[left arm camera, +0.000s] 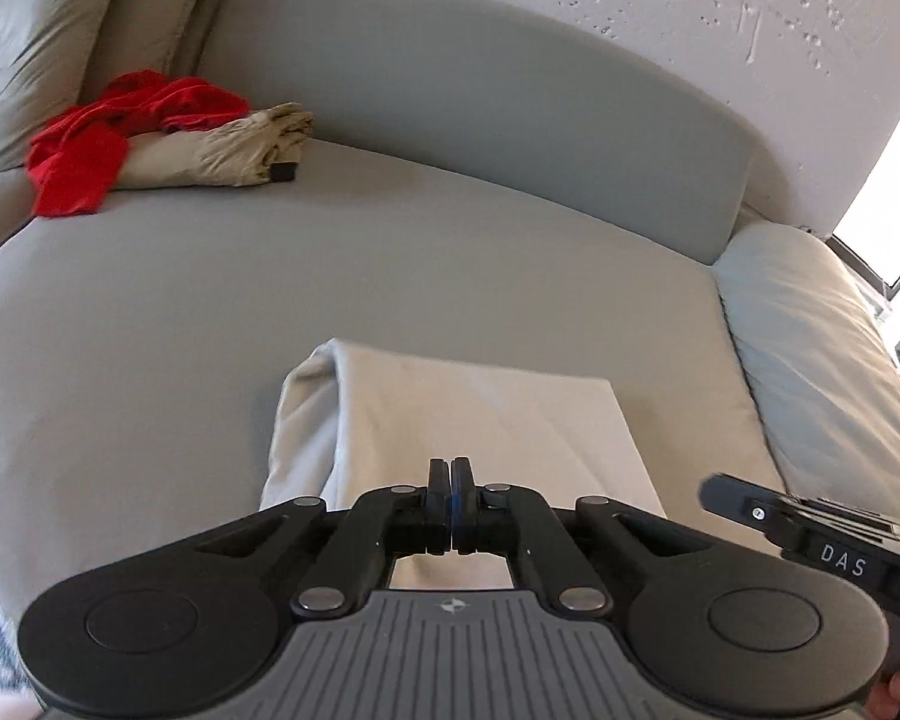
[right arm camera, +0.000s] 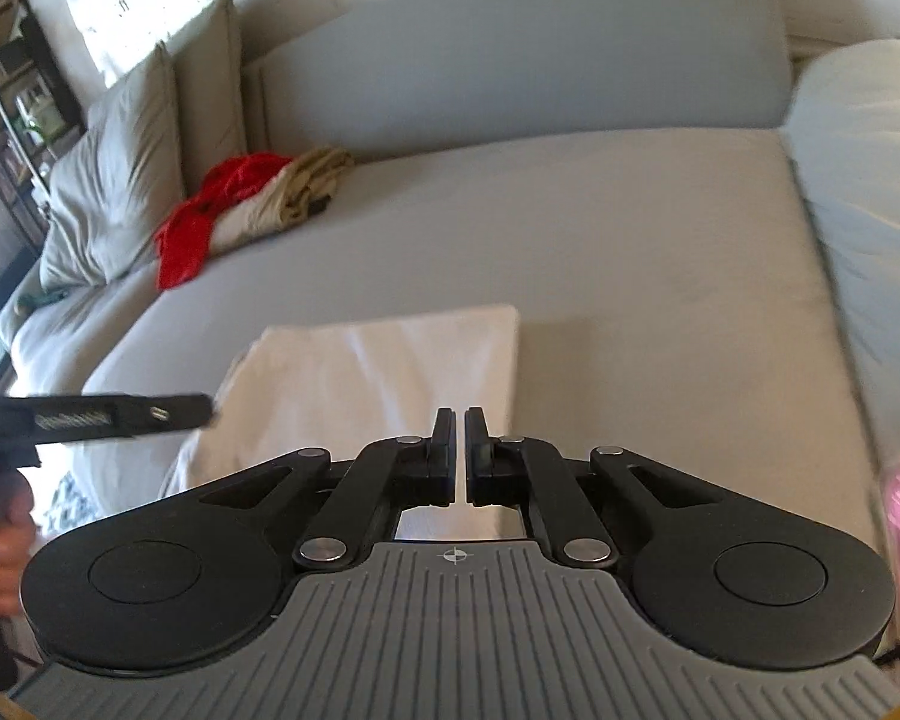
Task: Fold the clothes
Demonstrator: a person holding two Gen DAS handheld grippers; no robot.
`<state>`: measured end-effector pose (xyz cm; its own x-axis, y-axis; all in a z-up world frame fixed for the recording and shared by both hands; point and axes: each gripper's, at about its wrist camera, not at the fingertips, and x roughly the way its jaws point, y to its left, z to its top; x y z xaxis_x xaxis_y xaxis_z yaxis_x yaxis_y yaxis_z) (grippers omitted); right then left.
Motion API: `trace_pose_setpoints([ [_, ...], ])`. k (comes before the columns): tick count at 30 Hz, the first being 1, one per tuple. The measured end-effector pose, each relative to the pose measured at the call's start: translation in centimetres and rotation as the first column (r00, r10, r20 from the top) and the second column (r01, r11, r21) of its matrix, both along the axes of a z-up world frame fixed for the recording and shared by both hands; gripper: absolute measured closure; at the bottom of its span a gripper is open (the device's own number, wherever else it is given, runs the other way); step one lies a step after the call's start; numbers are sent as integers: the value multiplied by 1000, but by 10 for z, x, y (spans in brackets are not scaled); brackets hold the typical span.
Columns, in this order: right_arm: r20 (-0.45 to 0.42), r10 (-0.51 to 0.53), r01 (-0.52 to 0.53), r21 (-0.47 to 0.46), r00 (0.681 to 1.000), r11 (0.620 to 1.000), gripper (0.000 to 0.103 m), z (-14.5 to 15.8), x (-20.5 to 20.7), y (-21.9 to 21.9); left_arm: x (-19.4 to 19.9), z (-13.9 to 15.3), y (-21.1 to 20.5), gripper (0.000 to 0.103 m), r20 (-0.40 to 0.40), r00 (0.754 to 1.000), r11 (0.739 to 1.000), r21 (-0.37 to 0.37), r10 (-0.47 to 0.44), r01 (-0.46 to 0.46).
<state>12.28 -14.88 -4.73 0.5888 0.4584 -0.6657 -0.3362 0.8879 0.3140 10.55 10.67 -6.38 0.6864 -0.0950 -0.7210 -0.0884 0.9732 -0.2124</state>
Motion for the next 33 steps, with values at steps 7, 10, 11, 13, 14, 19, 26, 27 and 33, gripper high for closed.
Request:
trace_pose_setpoints([
  [7, -134, 157, -133, 169, 979, 977, 92, -44, 69, 47, 23, -39, 23, 102, -78, 995, 997, 58, 57, -52],
  [10, -164, 223, -187, 212, 961, 959, 92, -66, 90, 64, 22, -43, 27, 99, -72, 996, 998, 44, 52, -49],
  [11, -165, 224, -183, 229, 960, 956, 95, -70, 97, 65, 22, -44, 29, 99, -72, 996, 998, 37, 52, -49],
  [13, -129, 126, -106, 153, 984, 983, 101, -74, 111, 62, 21, -45, 32, 98, -70, 996, 999, 19, 52, -51],
  [14, -107, 76, -64, 113, 991, 991, 101, -76, 118, 61, 21, -45, 33, 98, -70, 996, 999, 11, 54, -53],
  [19, -78, -275, 279, 57, 958, 959, 95, -69, 130, 8, 14, -39, 32, 98, -59, 997, 999, 4, 53, -53],
  [26, -149, 181, -138, 260, 972, 956, 92, -48, 69, 14, 11, -40, 31, 98, -57, 997, 999, 27, 44, -42],
  [27, -158, 231, -189, 240, 960, 952, 92, -49, 60, 22, 11, -40, 32, 98, -55, 997, 999, 28, 44, -43],
  [33, -60, -144, 140, -66, 988, 988, 98, -55, 49, -7, -3, -30, 32, 99, -48, 997, 996, 74, 61, -57],
])
